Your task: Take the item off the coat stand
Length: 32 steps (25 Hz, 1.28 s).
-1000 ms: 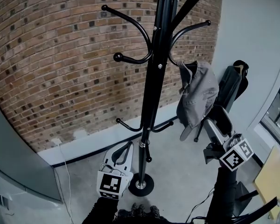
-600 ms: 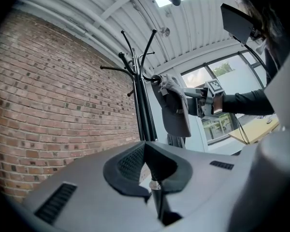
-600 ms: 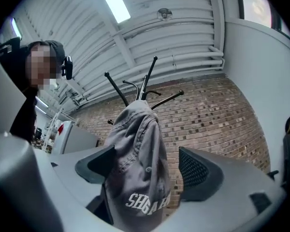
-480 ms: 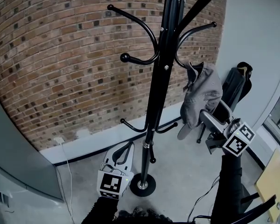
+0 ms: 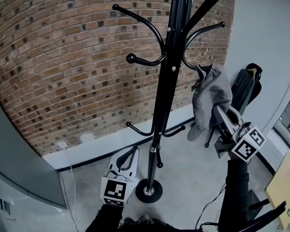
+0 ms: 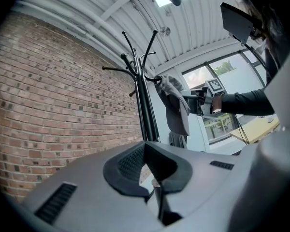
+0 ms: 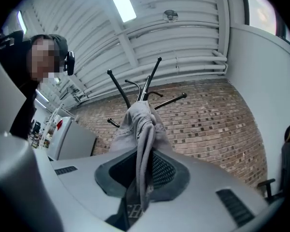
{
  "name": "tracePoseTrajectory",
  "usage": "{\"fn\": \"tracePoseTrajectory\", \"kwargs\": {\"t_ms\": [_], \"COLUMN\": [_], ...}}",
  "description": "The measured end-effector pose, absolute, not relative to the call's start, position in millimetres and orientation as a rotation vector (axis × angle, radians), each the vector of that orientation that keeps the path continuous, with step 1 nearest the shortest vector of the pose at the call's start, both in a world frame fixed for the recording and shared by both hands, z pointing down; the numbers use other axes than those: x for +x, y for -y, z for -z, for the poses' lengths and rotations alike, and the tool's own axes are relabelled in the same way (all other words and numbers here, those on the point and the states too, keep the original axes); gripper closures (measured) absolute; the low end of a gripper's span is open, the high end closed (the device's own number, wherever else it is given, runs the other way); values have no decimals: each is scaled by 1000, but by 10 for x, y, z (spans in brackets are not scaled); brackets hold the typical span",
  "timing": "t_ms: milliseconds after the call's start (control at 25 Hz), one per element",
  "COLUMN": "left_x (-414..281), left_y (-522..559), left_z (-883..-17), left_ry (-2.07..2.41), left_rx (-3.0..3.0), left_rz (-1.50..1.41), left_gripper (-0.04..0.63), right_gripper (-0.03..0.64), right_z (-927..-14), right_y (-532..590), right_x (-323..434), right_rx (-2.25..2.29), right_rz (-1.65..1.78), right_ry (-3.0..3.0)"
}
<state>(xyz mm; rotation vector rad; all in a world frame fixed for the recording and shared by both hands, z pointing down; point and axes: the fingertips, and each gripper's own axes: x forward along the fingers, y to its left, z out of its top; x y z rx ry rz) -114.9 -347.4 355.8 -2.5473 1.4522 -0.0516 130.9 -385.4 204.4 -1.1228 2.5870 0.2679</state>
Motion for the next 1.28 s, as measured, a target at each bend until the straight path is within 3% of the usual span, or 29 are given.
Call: {"fn": "tracePoseTrajectory", "kwargs": {"t_ms": [280,1280], "left_x": [-1134,-1046], "left_y": [3461,3370], "left_z": [-3547,-3555], "left_ry": [-1459,-1460], "left_rx": [-2566,-2570], "left_rz": [37,26], "left_gripper": [587,588], "right_gripper": [583,584], "right_z": [-1979,-1555], "right_y": [3769,3323], "right_x": [1335,2053], "right_rx": [-1088,-1191], "right_rz": [-254,-353], "right_ry": [-2577,-2372]}}
